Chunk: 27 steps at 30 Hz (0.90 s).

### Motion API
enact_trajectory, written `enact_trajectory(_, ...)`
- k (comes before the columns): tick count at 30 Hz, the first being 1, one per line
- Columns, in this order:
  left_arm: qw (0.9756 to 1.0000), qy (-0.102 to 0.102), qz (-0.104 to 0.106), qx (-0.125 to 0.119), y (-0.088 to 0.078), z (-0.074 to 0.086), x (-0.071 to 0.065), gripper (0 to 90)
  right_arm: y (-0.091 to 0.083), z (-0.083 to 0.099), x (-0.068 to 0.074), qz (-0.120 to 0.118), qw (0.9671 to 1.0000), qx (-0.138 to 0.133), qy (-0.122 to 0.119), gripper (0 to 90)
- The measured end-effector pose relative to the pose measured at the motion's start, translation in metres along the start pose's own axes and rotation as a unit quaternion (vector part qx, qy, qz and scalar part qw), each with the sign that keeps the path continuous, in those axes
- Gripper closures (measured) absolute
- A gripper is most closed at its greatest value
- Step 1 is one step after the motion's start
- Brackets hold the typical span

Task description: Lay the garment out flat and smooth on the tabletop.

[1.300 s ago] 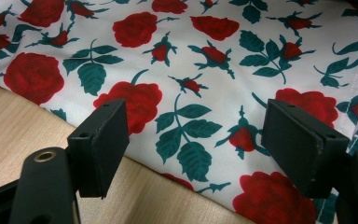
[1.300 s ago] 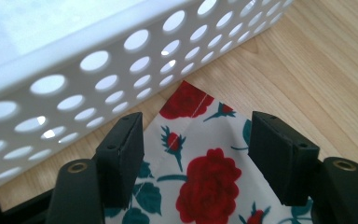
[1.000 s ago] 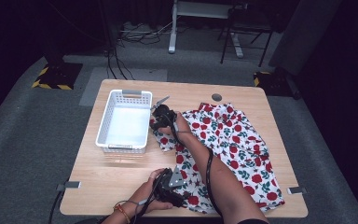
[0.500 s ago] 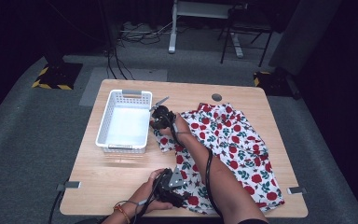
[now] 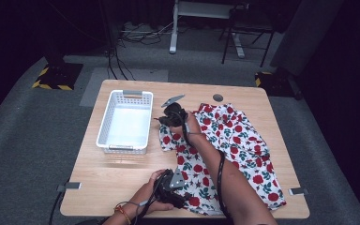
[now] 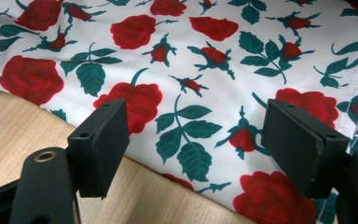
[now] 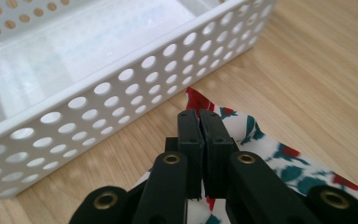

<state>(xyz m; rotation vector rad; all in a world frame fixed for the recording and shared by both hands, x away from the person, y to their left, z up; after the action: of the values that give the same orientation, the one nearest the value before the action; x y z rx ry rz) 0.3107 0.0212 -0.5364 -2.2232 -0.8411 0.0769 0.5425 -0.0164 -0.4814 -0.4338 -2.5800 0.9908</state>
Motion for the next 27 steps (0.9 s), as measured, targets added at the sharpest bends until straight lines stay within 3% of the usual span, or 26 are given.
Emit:
enact_trajectory(10,1.0000,0.000,0.000,0.000,0.000,0.000,0.000,23.0,-0.065,0.028,-0.013,0.025,0.9985,-0.047,0.006,88.5)
enact_trajectory(16,1.0000,0.000,0.000,0.000,0.000,0.000,0.000,22.9,-0.101,0.053,-0.022,0.040,0.9963,-0.071,0.028,88.4)
enact_trajectory(22,1.0000,0.000,0.002,0.002,0.000,0.000,0.000,22.9,-0.130,0.084,-0.019,0.052,0.9957,-0.072,0.024,87.3)
enact_trajectory(27,1.0000,0.000,0.001,0.000,0.000,0.000,0.000,22.9,-0.152,0.117,-0.016,0.059,0.9959,-0.059,0.036,81.3)
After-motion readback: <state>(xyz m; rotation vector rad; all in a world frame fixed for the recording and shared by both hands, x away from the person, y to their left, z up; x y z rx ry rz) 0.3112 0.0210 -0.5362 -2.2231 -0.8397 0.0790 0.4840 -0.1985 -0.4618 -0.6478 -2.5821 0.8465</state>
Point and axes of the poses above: each handheld gripper's, and its own axes: y roughly forward along the jaws, z roughly out of its underside, x roughly to its left, the point moved 3 cm from there along y, roughly forward along the jaws, and after that the axes turned 15 degrees about -z, right-handed, at the moved point
